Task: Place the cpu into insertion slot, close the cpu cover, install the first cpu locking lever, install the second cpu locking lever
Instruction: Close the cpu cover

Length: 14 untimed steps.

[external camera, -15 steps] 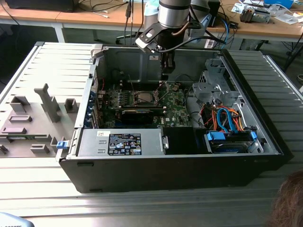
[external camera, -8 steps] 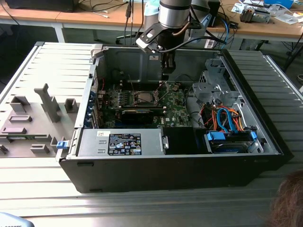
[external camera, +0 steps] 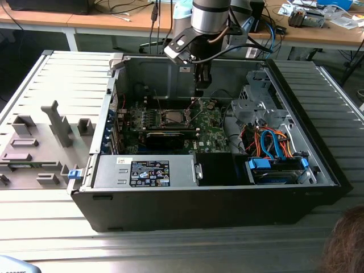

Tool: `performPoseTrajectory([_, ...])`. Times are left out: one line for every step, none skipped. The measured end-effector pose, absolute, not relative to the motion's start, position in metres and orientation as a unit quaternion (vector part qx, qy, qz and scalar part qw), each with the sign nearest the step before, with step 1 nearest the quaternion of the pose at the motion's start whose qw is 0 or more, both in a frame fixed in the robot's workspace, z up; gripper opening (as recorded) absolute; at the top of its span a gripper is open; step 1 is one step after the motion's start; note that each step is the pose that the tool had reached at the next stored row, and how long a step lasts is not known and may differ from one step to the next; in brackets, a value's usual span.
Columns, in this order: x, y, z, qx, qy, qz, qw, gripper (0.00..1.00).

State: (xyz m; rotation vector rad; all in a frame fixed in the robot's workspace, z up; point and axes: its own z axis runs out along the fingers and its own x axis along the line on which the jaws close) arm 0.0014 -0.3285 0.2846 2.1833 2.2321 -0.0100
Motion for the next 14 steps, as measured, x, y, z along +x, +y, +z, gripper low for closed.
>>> performPoseTrajectory([0.0017,-0.3285,0.2845,0.699,0.715,-0.003,0.010,0.11])
performPoseTrajectory([0.0020,-0.3285,0.2845,0.699,0.715,-0.003,0.010,0.11])
performPoseTrajectory([0.0026,-0.3285,0.2844,0.699,0.715,-0.003,0.010,0.11])
performPoseTrajectory([0.0028,-0.3285,0.2844,0.699,0.715,-0.003,0.010,0.11])
performPoseTrajectory([0.0031,-0.3285,0.2844,0.699,0.715,-0.003,0.010,0.11])
performPoseTrajectory([0.0033,-0.3285,0.2843,0.699,0.715,-0.003,0.010,0.11])
performPoseTrajectory([0.0036,-0.3285,0.2842,0.699,0.715,-0.003,0.010,0.11])
performPoseTrajectory([0.0039,-0.3285,0.2841,0.699,0.715,-0.003,0.010,0.11])
performPoseTrajectory([0.0041,-0.3285,0.2841,0.699,0.715,-0.003,0.010,0.11])
performPoseTrajectory([0.0042,-0.3285,0.2840,0.699,0.715,-0.003,0.010,0.11])
performPoseTrajectory([0.0043,-0.3285,0.2840,0.699,0.715,-0.003,0.010,0.11])
performPoseTrajectory([0.0044,-0.3285,0.2839,0.699,0.715,-0.003,0.010,0.11])
performPoseTrajectory([0.0046,-0.3285,0.2839,0.699,0.715,-0.003,0.010,0.11])
performPoseTrajectory([0.0049,-0.3285,0.2838,0.699,0.715,-0.003,0.010,0.11])
